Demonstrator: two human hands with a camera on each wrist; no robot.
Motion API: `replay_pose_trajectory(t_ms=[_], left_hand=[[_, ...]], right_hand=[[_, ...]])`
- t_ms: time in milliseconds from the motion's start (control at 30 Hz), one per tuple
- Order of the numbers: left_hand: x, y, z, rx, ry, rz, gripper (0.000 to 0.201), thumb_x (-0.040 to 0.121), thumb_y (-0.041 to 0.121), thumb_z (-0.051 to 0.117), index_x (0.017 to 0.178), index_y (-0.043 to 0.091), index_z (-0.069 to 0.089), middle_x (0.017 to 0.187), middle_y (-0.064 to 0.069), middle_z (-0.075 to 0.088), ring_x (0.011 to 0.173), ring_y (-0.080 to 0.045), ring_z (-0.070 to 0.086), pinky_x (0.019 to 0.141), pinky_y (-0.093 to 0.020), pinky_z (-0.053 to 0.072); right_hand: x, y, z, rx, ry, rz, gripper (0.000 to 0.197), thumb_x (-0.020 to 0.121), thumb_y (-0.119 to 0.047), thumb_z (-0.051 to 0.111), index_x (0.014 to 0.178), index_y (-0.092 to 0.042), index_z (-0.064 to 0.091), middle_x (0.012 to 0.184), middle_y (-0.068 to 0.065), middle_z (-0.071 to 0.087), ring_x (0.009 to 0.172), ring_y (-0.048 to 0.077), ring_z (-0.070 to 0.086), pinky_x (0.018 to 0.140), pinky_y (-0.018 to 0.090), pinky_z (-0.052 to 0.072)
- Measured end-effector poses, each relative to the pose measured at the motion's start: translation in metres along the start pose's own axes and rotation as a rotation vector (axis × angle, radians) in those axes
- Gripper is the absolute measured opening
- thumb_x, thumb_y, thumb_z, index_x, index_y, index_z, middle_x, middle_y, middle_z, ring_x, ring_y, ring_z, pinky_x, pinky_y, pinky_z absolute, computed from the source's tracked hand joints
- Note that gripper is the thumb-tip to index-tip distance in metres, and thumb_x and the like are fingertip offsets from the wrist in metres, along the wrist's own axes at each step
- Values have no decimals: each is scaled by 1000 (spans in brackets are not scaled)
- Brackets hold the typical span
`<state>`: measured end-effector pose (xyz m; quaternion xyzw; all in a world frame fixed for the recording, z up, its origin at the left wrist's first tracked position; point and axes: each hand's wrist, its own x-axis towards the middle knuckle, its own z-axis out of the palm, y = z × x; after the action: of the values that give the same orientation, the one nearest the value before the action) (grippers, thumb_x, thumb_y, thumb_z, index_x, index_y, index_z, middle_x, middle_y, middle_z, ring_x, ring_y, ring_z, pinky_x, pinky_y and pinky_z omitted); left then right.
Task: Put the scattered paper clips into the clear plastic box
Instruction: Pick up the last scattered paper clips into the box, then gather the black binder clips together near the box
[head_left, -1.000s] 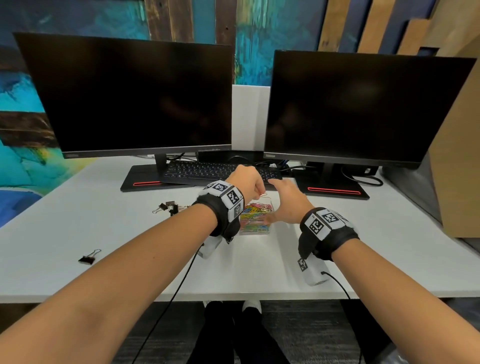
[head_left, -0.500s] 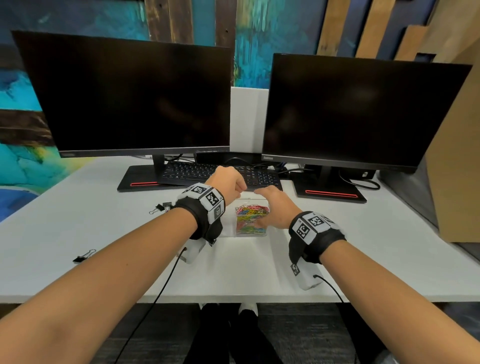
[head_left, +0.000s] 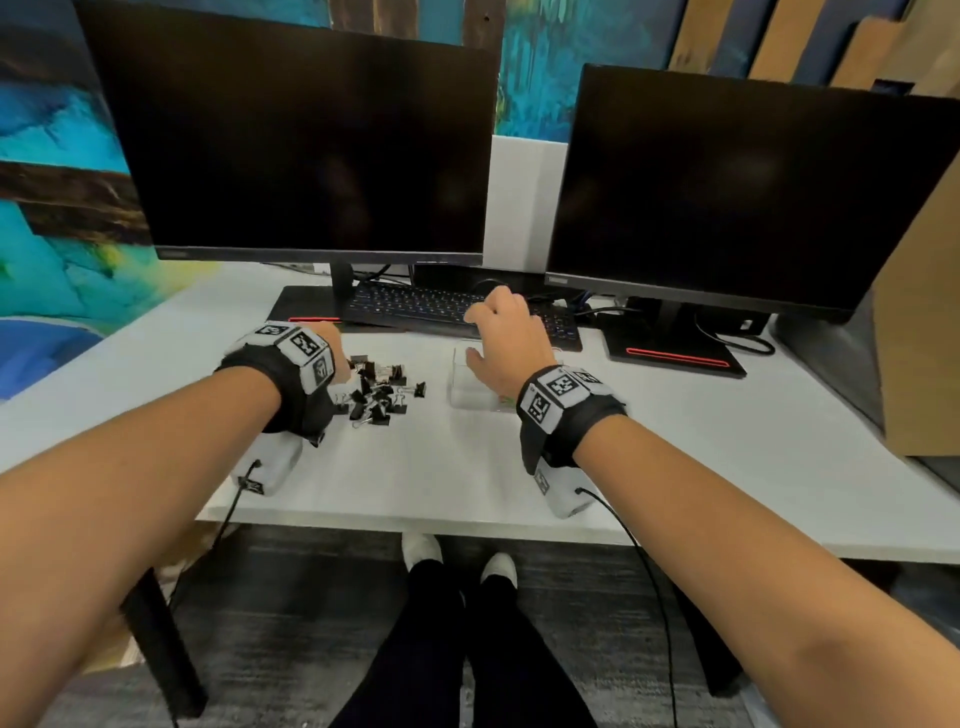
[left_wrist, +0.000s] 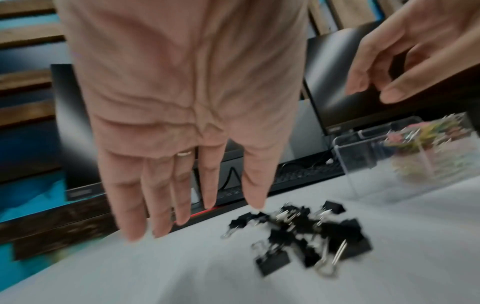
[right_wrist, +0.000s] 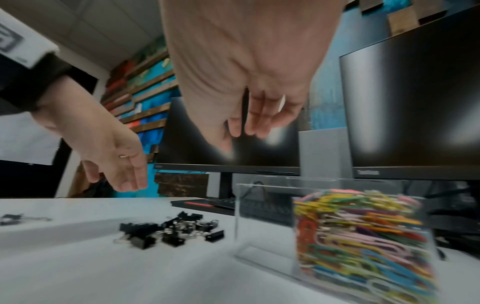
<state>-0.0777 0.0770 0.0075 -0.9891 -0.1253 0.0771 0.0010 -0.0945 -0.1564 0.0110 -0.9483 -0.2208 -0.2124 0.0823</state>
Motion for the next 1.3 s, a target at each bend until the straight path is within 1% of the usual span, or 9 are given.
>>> replay_pose_trajectory(t_ms=[67, 200, 300, 600, 833, 933, 1067, 1200, 1300], left_hand=[[4, -21, 7, 153, -87, 0, 48, 45, 74, 74, 69, 35, 58, 71, 6, 53, 73, -20, 60, 69, -25, 52], [-67, -37, 3, 285, -47, 85, 38, 73, 40, 64, 110, 36, 66, 103, 6, 62, 100, -19, 61, 95, -26, 48], [-97, -35, 4, 309, -27, 144, 49, 63, 35, 53, 110, 29, 67, 116, 2, 65, 108, -22, 61, 95, -31, 49], [-105, -32, 12, 412, -58, 128, 36, 71, 31, 60, 106, 28, 68, 112, 2, 65, 101, -21, 62, 88, -27, 53], [-91, -19, 18, 406, -81, 108, 39, 75, 32, 60, 111, 18, 60, 111, -6, 63, 101, -27, 61, 84, -29, 51], [-37, -13, 33, 259, -120, 72, 50, 59, 38, 66, 103, 14, 58, 94, -7, 66, 85, -28, 65, 79, -31, 54], [100, -28, 88, 111, -186, 114, 67, 35, 57, 63, 91, 21, 59, 84, -3, 66, 78, -26, 66, 77, -37, 57], [82, -6, 76, 99, -245, 115, 47, 52, 51, 62, 83, 16, 60, 75, -3, 65, 73, -25, 67, 75, -34, 58], [98, 3, 82, 54, -158, 150, 45, 47, 47, 63, 85, 25, 54, 77, 1, 62, 73, -25, 64, 75, -36, 57]], right_hand=[[2, -17, 3, 127, -117, -46, 34, 89, -19, 57, 122, -11, 54, 119, 11, 45, 106, 30, 51, 86, 41, 48], [-2, -46, 21, 174, -420, -81, 52, 88, -31, 62, 132, -9, 46, 129, 16, 42, 116, 33, 49, 96, 39, 43], [-3, -60, 37, 149, -525, -65, 68, 83, -43, 66, 135, -7, 41, 129, 17, 38, 114, 33, 50, 95, 38, 44], [1, -74, 58, 38, -703, 66, 105, 70, -70, 63, 145, -9, 20, 142, 21, 31, 128, 39, 39, 101, 50, 40], [12, -81, 59, 50, -664, 11, 58, 90, -44, 57, 125, 2, 50, 123, 15, 59, 110, 31, 59, 85, 33, 47], [14, -74, 58, 34, -650, 25, 37, 92, -33, 56, 111, -1, 55, 110, 14, 62, 100, 28, 61, 73, 28, 44], [17, -59, 62, 10, -655, 59, 38, 91, -32, 57, 113, 0, 59, 113, 13, 64, 103, 29, 62, 76, 29, 47], [22, -53, 67, -3, -641, 53, 31, 91, -32, 57, 97, -1, 58, 104, 14, 65, 89, 28, 60, 70, 28, 44], [28, -53, 72, 24, -617, 43, 41, 88, -31, 63, 113, 1, 54, 112, 14, 61, 101, 29, 61, 74, 29, 45]])
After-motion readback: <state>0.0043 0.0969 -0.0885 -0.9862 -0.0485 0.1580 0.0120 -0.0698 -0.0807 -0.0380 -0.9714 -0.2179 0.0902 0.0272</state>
